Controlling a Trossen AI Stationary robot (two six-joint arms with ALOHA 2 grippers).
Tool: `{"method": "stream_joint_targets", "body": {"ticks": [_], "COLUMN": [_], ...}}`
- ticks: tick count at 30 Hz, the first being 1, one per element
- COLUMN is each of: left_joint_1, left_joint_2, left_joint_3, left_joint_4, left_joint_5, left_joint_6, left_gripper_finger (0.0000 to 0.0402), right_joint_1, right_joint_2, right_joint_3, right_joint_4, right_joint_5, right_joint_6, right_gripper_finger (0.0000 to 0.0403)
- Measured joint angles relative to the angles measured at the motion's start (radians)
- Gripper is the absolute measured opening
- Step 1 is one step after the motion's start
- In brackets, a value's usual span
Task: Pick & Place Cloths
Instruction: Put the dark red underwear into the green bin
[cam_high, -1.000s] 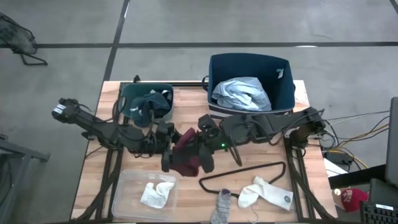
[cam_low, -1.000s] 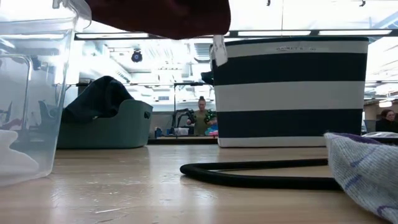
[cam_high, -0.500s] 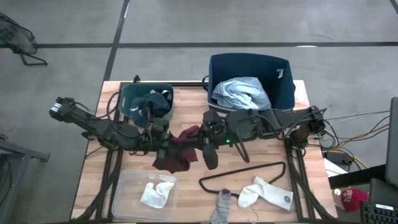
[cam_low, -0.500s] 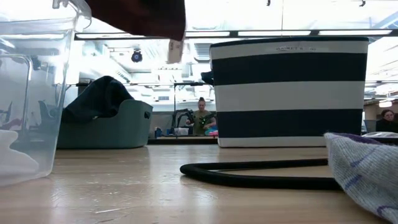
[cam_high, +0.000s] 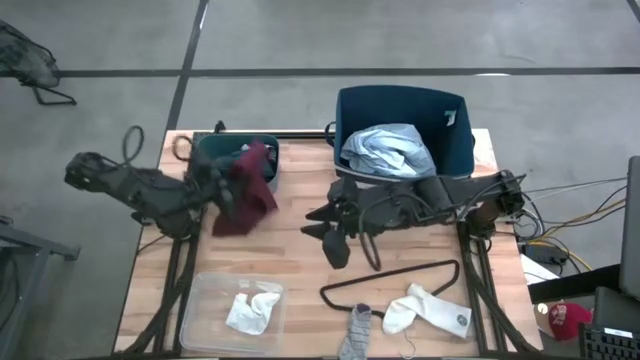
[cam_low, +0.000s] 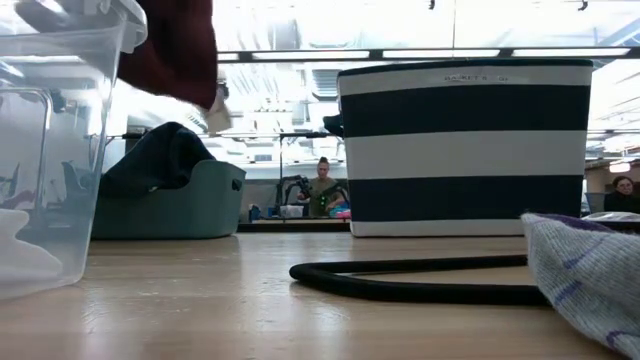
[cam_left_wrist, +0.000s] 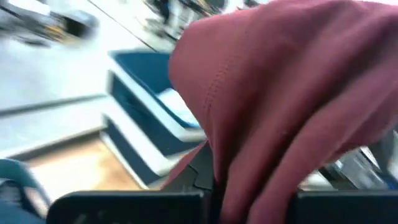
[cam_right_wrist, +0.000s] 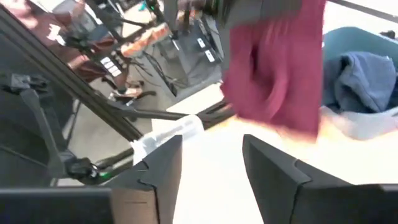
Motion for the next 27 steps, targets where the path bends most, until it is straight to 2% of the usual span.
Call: {"method": "stream_joint_targets", "body": {"ticks": [3,7,11,16,23,27], "left_joint_1": [0.042,0.133,0.256,0.400,0.561,0.638], "left_joint_2": [-0.050,-0.096,-0.114,-0.119,-0.108,-0.086], "left_joint_3": [0.000,0.000,0.000,0.000,0.000,0.000], "left_joint_4": [-0.024,-0.022,-0.025,-0.040,-0.051,-0.068], "left_joint_5": [-0.051,-0.052,-0.046,0.014,0.153,0.172], "left_joint_6": [0.046,0.220,0.290,0.323,0.355,0.366], "left_gripper_finger": [0.0022,0.0017,0.0018,0.0021,0.0019,0.0020], "right_joint_1": [0.000,0.000,0.000,0.001,0.001,0.000], "right_joint_2": [0.000,0.000,0.001,0.001,0.001,0.001], "right_joint_3": [-0.020,-0.044,-0.061,-0.062,-0.063,-0.063], "right_joint_4": [-0.005,-0.001,0.000,0.003,0.003,0.003], "right_joint_5": [0.003,0.006,0.005,0.002,0.000,0.000], "right_joint_6": [0.003,0.019,0.035,0.050,0.060,0.060], "right_gripper_finger": [0.0181,0.0198,0.0206,0.0211,0.0203,0.0192]}}
